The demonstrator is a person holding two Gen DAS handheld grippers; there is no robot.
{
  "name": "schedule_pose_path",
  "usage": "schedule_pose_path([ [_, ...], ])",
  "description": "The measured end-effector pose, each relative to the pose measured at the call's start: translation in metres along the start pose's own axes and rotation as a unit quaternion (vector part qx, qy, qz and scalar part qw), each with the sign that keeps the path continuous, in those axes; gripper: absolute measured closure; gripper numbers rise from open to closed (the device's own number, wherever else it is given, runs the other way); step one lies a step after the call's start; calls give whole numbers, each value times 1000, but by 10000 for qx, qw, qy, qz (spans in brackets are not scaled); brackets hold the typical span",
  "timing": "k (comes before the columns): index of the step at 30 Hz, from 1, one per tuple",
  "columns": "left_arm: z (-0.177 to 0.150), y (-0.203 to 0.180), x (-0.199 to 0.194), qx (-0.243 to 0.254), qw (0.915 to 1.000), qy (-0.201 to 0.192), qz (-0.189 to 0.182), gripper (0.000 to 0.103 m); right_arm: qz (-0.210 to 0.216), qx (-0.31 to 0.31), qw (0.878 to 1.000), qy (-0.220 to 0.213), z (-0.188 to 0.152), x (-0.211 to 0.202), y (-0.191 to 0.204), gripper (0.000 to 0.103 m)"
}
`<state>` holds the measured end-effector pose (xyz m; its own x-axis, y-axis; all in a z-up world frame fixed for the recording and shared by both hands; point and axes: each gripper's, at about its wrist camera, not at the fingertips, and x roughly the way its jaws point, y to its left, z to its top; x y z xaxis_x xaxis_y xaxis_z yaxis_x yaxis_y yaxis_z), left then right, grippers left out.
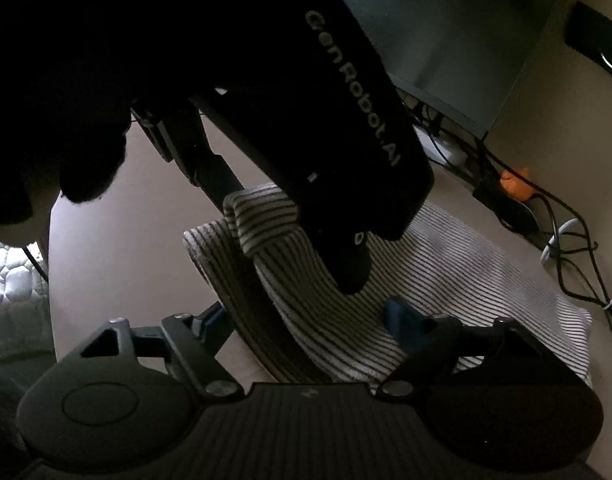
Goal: Fold clothes
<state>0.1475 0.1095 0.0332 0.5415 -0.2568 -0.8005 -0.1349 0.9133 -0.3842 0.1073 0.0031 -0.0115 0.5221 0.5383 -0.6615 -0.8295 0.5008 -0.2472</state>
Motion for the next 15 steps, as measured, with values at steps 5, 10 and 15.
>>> schedule_pose_path([
  [5,1,-1,3,78,9999,64,-5,20,19,124,9999,6,0,0,-2,25],
  [10,3,1,1,112,9999,71,-79,18,21,203,9998,1,-2,0,-3,25],
  [15,8,20,-13,-166,9994,-183,-240,9,145,507,9986,23,-2,-1,-13,28],
])
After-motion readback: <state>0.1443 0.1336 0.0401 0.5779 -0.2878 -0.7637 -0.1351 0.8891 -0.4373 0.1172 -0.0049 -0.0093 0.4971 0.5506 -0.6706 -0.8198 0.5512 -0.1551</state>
